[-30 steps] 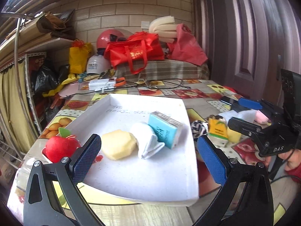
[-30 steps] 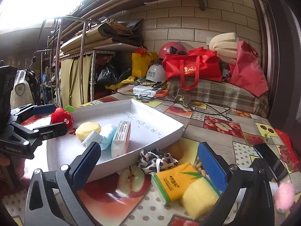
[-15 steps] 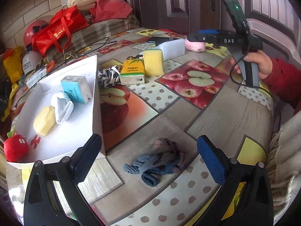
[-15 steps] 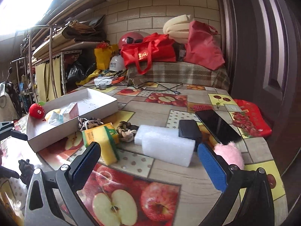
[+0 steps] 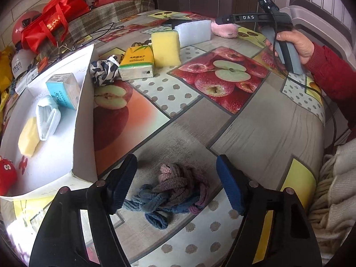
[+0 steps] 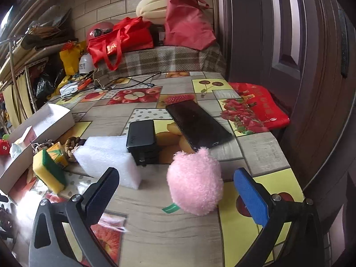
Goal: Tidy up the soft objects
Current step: 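Move the left tool to the knotted cord while the right approaches the pink fluffy ball, then close the left tool on the knotted grey-pink cord while the right grasps the pink ball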
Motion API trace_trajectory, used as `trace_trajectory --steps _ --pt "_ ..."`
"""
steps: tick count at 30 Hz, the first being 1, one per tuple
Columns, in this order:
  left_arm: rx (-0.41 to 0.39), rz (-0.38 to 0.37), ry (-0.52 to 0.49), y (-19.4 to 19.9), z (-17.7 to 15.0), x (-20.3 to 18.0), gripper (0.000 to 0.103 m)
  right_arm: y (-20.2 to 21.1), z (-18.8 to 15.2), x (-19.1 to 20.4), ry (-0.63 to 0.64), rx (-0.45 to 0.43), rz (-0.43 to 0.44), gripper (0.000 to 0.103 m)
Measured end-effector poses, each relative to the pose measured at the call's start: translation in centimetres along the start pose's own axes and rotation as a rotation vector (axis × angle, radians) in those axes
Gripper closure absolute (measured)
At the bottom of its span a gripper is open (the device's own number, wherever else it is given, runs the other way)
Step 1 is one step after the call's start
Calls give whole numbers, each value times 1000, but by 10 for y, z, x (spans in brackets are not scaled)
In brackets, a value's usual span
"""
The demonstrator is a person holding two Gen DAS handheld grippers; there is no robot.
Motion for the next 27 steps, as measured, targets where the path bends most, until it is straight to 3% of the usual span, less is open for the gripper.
trace_trajectory --steps 5,7,9,10,11,12,15,20,25,26,27 --pt "7 -41 -14 -7 14 -13 51 -33 -8 4 41 161 -44 2" --pt "6 -58 -28 -10 20 -17 58 -40 -14 4 45 215 -47 18" --pt "-3 -76 -33 -12 25 -18 75 -39 -13 2 29 213 -27 29" --pt "-5 -83 -29 -14 27 -17 78 -38 -13 1 21 209 -23 44" --pt "-6 -85 -25 -15 29 -15 85 -36 -13 0 16 202 -13 49" --pt "-7 -87 -22 -16 30 -14 89 -34 -12 0 11 197 -3 50" --pt "-11 -90 -19 -18 33 -12 90 -26 -8 -3 -9 148 -4 51" --pt "-39 -84 -35 -12 34 -15 91 -2 -2 -5 -29 29 0 52" --pt "-130 -84 43 17 39 1 85 -6 0 -4 -36 46 15 51" --pt "-146 -65 47 24 39 4 68 -8 0 -4 -38 52 22 51" --pt "-159 -45 47 30 39 8 42 -8 0 -4 -40 54 26 51"
Point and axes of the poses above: each gripper's, at about its wrist camera, not at the fingertips, and y roughly against the way its jaws point, x to its left, z to its top, the point moved 5 cm from there along -y, roughly the way its jaws point, and after that the axes turned 5 degrees about -y, right-handed, at the moved point
